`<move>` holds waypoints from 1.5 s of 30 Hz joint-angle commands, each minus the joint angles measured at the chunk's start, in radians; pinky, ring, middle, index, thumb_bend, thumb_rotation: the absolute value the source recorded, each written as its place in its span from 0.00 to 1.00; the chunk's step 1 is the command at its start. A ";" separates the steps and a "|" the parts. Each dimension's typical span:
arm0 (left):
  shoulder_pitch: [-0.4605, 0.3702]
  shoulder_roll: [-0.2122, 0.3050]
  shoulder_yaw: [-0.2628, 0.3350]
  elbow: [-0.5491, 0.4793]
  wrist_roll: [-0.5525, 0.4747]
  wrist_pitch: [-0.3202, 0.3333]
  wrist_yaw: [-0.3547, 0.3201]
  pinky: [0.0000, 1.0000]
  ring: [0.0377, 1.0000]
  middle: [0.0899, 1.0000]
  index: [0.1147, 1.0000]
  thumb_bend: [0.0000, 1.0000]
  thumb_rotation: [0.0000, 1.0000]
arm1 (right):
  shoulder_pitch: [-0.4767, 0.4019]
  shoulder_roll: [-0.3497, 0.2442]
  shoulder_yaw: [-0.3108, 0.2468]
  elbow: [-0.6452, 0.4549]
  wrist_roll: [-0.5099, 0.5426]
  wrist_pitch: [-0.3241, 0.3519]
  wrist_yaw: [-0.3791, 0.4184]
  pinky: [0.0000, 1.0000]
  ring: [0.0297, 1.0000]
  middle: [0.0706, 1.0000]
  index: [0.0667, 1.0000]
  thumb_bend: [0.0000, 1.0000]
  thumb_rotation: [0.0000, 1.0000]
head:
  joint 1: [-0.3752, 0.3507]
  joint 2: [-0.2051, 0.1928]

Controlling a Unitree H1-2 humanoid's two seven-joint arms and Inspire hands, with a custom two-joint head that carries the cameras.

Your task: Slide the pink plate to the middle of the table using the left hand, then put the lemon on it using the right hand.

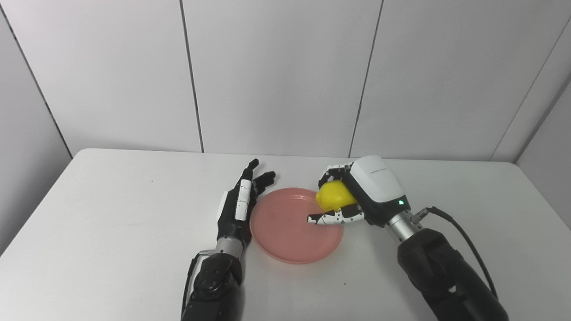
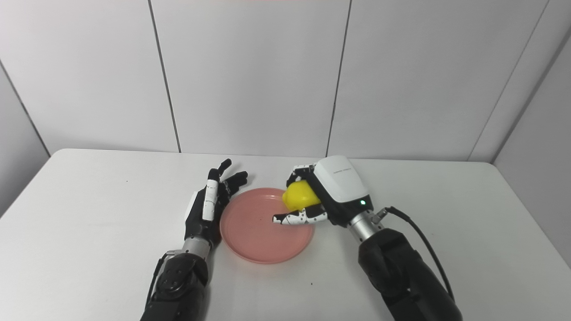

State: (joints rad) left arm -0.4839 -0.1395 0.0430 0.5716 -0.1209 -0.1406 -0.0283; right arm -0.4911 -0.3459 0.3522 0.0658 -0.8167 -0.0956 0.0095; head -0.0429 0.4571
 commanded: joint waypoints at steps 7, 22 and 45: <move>0.057 0.001 0.002 0.077 0.006 0.051 0.016 0.93 0.79 0.72 0.88 0.91 0.93 | -0.124 0.024 0.044 0.029 -0.044 -0.018 0.065 0.18 0.23 0.28 0.42 0.57 0.54 | -0.004 -0.002; 0.009 0.001 0.022 0.150 -0.007 0.022 0.012 0.98 0.82 0.71 0.88 0.91 0.92 | -0.247 0.080 0.098 0.270 -0.042 -0.069 0.043 0.23 0.27 0.33 0.49 0.60 0.56 | -0.025 -0.014; -0.050 -0.002 0.031 0.206 0.006 -0.002 0.012 0.94 0.82 0.72 0.89 0.88 0.94 | -0.314 0.098 0.124 0.368 -0.014 -0.066 0.108 0.33 0.39 0.43 0.50 0.60 0.59 | -0.037 0.009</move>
State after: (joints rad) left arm -0.5829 -0.1408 0.0732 0.7217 -0.1115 -0.2087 -0.0276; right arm -0.7426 -0.2431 0.4851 0.4727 -0.8434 -0.1548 0.1203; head -0.0813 0.4648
